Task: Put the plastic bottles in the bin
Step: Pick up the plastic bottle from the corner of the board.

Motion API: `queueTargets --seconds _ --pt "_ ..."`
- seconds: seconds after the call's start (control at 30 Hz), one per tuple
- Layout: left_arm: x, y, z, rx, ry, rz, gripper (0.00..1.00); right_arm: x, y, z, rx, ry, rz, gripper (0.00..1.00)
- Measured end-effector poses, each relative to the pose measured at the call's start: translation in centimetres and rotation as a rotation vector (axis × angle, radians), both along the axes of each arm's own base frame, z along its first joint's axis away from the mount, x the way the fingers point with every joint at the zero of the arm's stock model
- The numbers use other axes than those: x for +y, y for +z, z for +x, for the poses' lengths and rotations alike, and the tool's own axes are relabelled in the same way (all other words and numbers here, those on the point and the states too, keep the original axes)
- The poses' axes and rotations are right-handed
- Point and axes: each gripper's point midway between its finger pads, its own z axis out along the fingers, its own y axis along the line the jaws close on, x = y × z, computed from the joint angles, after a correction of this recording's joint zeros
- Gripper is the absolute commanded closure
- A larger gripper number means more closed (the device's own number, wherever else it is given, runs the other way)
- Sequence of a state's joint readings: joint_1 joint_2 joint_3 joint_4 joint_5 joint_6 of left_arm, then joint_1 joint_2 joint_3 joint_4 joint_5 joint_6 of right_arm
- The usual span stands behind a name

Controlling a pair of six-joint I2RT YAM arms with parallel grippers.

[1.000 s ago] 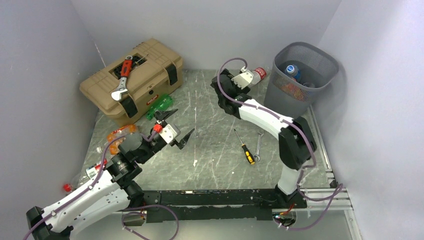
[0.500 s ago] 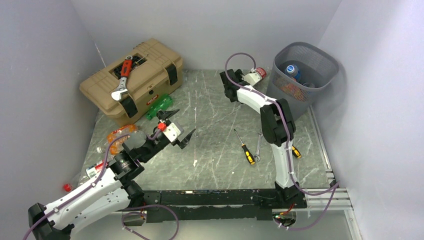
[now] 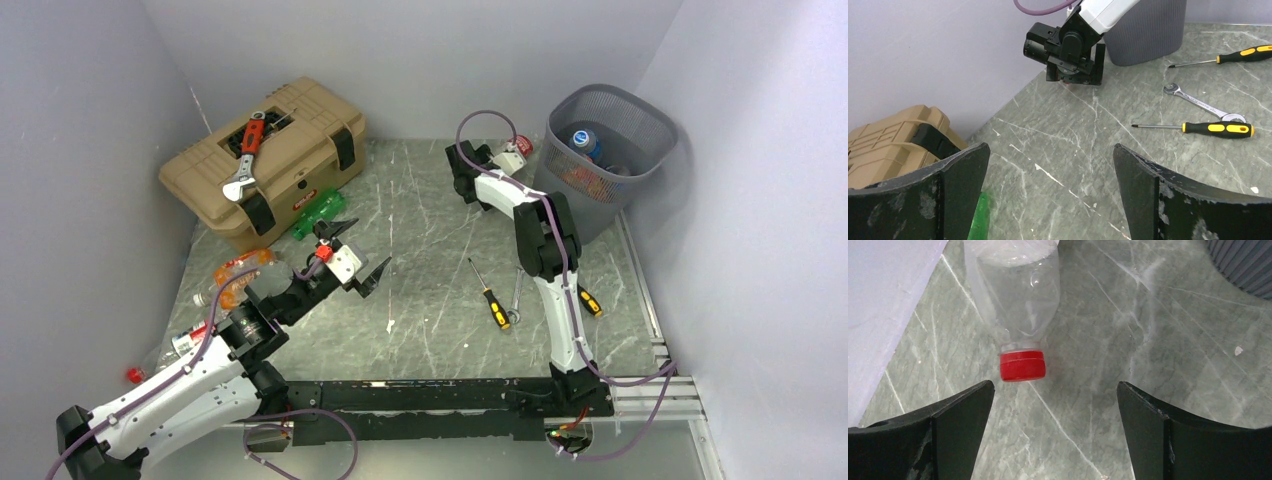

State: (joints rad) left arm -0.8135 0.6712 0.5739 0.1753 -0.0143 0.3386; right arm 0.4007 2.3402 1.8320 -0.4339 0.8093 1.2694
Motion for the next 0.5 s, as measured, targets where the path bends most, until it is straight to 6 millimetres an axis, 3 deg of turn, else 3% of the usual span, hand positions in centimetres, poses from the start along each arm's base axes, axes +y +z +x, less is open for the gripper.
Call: queueTargets --seconds 0.5 --pt "0.2 0.0 0.1 -0.002 0.010 -0.001 0.00 -1.0 -0.6 2.4 -0.079 -0.030 0.069 0.10"
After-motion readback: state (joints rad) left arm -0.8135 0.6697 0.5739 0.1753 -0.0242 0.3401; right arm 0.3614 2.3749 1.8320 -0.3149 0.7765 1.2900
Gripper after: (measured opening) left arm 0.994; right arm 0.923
